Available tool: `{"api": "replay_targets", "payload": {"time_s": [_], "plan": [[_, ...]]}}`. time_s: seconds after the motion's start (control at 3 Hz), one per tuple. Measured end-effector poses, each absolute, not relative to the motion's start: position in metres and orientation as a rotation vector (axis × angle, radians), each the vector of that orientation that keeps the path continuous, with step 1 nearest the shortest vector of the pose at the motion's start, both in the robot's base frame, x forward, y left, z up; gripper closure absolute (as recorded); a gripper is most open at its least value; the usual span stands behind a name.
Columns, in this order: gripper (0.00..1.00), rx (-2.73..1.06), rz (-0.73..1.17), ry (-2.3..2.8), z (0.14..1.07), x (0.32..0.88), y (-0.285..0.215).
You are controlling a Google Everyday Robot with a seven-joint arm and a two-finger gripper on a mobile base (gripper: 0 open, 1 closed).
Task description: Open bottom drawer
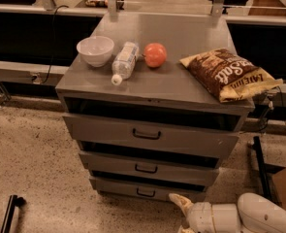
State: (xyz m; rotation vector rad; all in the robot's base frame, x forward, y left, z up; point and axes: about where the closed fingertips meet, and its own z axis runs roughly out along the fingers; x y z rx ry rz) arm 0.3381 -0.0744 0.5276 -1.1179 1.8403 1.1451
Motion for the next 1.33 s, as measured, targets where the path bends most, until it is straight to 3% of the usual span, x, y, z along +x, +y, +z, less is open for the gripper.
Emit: {"api": "replay_targets", "payload": {"time_s": [0.67, 1.33], "plan": [[0.00, -1.041, 0.816, 1.648, 0.487, 0.369, -0.107], [0.00, -1.148, 0.824, 1.646, 0.434, 0.369, -0.100]]}}
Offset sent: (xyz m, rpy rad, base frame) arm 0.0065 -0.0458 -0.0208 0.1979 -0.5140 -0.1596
